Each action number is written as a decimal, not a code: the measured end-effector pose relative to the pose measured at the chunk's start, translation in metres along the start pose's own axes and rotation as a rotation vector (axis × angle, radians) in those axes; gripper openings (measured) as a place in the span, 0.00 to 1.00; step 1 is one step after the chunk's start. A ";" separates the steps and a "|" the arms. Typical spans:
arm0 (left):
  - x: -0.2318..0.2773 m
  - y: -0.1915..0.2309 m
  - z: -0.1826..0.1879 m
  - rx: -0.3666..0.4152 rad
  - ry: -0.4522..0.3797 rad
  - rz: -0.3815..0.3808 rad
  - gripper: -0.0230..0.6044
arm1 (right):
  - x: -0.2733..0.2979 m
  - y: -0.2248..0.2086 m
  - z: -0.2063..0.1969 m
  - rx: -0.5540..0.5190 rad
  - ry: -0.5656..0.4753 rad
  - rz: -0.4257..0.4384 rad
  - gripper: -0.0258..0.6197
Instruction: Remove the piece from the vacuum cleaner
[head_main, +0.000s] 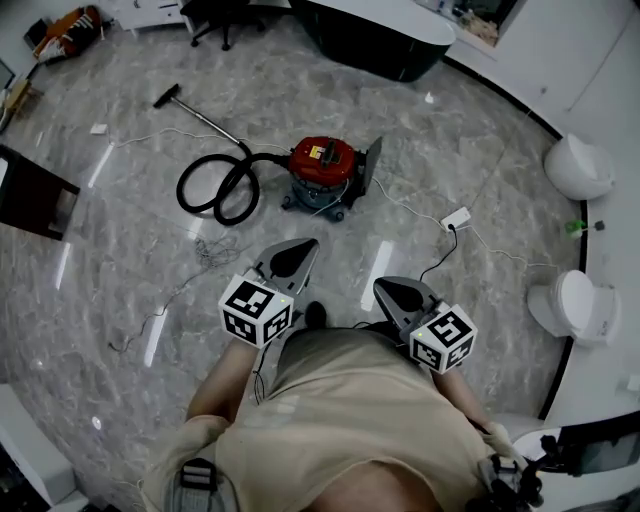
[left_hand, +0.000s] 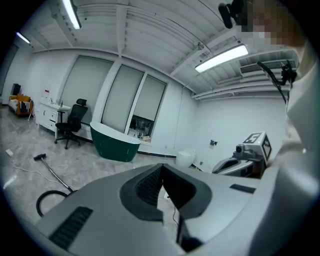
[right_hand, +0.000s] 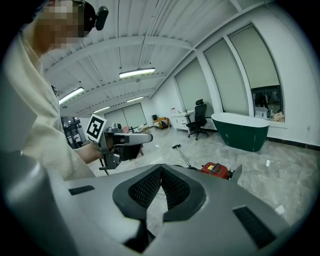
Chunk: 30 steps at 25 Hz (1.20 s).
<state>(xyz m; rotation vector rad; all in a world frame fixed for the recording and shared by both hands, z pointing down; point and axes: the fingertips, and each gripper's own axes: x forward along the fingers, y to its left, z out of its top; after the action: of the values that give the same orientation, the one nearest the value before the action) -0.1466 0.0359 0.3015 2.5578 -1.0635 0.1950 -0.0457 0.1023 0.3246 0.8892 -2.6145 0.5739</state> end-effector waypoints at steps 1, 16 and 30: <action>-0.004 0.006 0.002 0.007 -0.004 0.013 0.02 | 0.005 0.002 0.001 -0.005 0.008 0.009 0.04; -0.003 -0.004 -0.002 -0.047 0.027 -0.117 0.03 | 0.042 -0.004 0.011 -0.015 0.037 0.078 0.04; 0.103 0.011 0.036 -0.033 0.098 -0.003 0.03 | 0.042 -0.109 0.029 0.108 0.013 0.132 0.04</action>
<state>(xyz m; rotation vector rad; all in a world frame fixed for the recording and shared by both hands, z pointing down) -0.0821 -0.0523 0.2985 2.4936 -1.0182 0.2960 -0.0127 -0.0118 0.3458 0.7452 -2.6665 0.7584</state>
